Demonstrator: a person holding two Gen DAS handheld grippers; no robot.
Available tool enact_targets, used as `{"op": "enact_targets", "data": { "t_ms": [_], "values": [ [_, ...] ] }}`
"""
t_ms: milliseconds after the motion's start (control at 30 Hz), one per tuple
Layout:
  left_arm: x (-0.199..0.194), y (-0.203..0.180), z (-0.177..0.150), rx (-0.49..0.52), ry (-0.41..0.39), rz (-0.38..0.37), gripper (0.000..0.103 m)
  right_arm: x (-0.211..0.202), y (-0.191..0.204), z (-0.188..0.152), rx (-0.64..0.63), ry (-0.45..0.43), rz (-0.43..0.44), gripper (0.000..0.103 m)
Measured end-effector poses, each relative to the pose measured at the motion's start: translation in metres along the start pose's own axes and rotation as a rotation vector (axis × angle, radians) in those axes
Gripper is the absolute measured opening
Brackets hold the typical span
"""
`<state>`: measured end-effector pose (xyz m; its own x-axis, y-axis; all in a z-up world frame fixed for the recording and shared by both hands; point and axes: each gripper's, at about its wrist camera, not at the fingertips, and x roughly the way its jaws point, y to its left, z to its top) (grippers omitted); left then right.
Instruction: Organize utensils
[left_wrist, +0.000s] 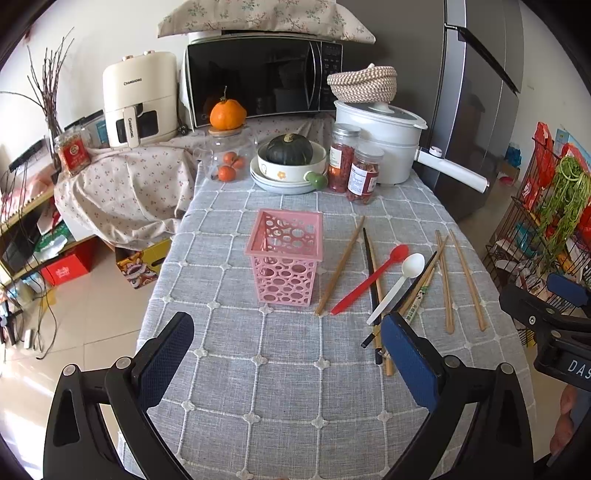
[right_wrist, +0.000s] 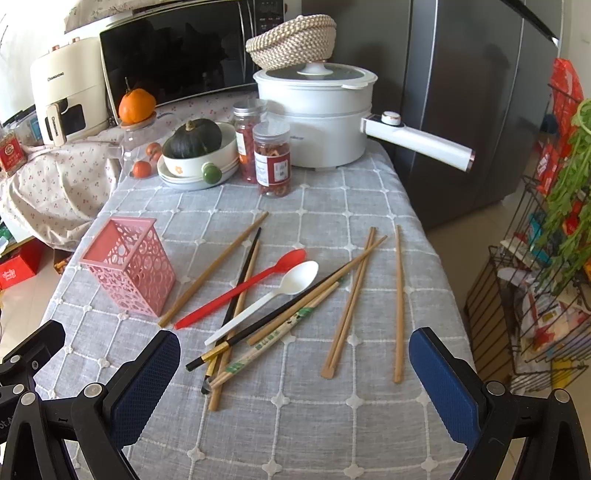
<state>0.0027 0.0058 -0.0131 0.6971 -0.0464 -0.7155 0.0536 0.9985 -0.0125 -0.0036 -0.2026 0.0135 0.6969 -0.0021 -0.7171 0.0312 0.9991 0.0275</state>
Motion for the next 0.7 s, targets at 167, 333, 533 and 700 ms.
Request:
{"op": "enact_targets", "data": {
  "t_ms": [167, 333, 533, 700],
  "values": [
    [0.0004, 0.0009, 0.0009, -0.002, 0.006, -0.005, 0.102, 0.0017, 0.0007, -0.0005, 0.005, 0.007, 0.002, 0.102],
    [0.001, 0.0001, 0.0002, -0.002, 0.008, -0.007, 0.102, 0.0029, 0.0009, -0.001, 0.004, 0.013, 0.005, 0.102],
    [0.0027, -0.0026, -0.0014, -0.001, 0.016, -0.007, 0.102, 0.0035, 0.0008, -0.0019, 0.006, 0.016, 0.008, 0.102],
    [0.0031, -0.002, -0.0019, -0.005, 0.014, -0.006, 0.102, 0.0045, 0.0002, -0.0027, 0.011, 0.023, 0.013, 0.102]
  ]
}}
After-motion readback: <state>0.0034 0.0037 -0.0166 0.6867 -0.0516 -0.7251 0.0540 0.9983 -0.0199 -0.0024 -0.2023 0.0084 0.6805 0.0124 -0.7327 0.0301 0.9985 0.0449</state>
